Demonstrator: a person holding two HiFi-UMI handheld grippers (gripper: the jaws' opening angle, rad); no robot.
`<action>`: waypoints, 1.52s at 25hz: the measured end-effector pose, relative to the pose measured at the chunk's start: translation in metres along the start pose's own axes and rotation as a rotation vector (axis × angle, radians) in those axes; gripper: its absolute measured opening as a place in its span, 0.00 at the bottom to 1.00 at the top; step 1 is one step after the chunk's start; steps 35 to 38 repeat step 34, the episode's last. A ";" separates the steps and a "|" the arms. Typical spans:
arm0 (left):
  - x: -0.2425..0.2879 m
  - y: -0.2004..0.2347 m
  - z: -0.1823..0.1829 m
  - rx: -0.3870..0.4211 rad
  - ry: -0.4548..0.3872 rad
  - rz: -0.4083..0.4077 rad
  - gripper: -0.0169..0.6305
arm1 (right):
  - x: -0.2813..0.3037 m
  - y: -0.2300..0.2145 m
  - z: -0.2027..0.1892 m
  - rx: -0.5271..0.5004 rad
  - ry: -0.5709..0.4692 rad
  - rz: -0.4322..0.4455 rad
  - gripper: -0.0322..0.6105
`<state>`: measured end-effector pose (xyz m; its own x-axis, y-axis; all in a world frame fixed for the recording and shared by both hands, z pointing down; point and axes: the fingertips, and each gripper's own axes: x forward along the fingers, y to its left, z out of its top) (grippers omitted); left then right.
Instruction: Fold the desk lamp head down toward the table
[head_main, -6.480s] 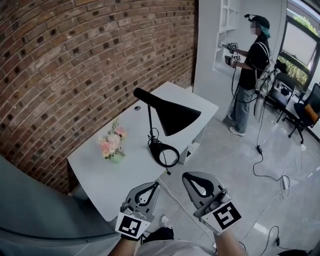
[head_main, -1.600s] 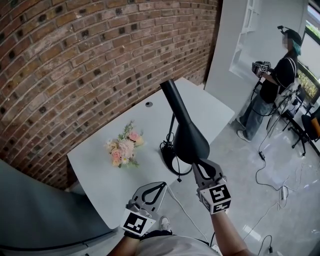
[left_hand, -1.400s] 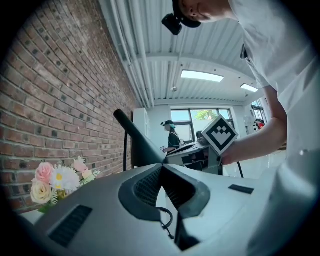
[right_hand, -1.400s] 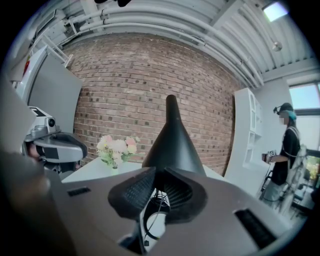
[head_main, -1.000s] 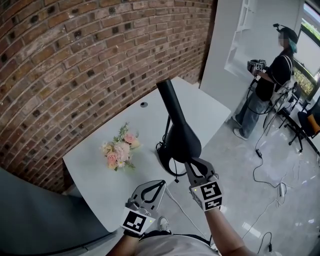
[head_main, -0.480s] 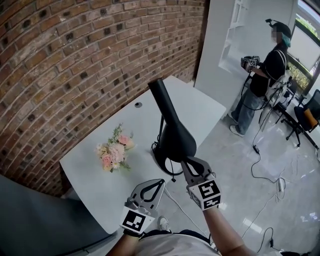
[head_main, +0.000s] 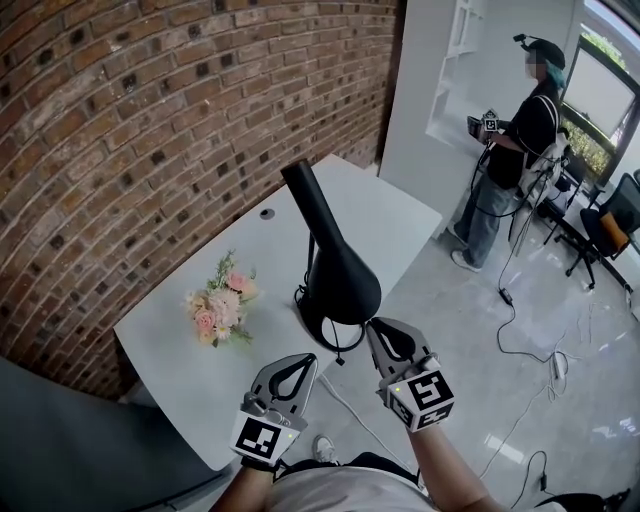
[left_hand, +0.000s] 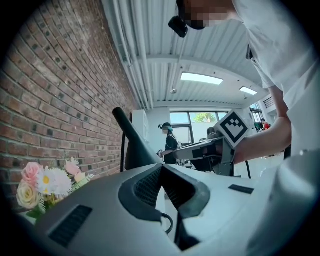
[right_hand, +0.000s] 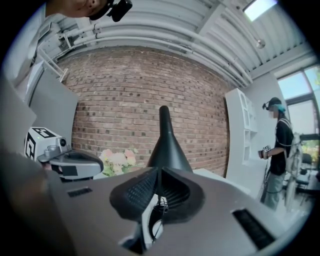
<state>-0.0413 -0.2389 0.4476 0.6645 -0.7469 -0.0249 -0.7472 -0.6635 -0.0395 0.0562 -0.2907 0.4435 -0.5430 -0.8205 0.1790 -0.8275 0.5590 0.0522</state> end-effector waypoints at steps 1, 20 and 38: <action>0.000 0.000 -0.001 -0.002 0.000 0.001 0.04 | -0.002 0.001 0.000 0.005 -0.002 0.000 0.10; -0.002 -0.005 -0.002 -0.036 -0.013 0.002 0.04 | -0.019 0.031 0.000 0.006 -0.014 0.047 0.08; -0.005 -0.005 -0.004 -0.040 -0.008 0.009 0.04 | -0.017 0.033 -0.006 -0.004 0.005 0.047 0.08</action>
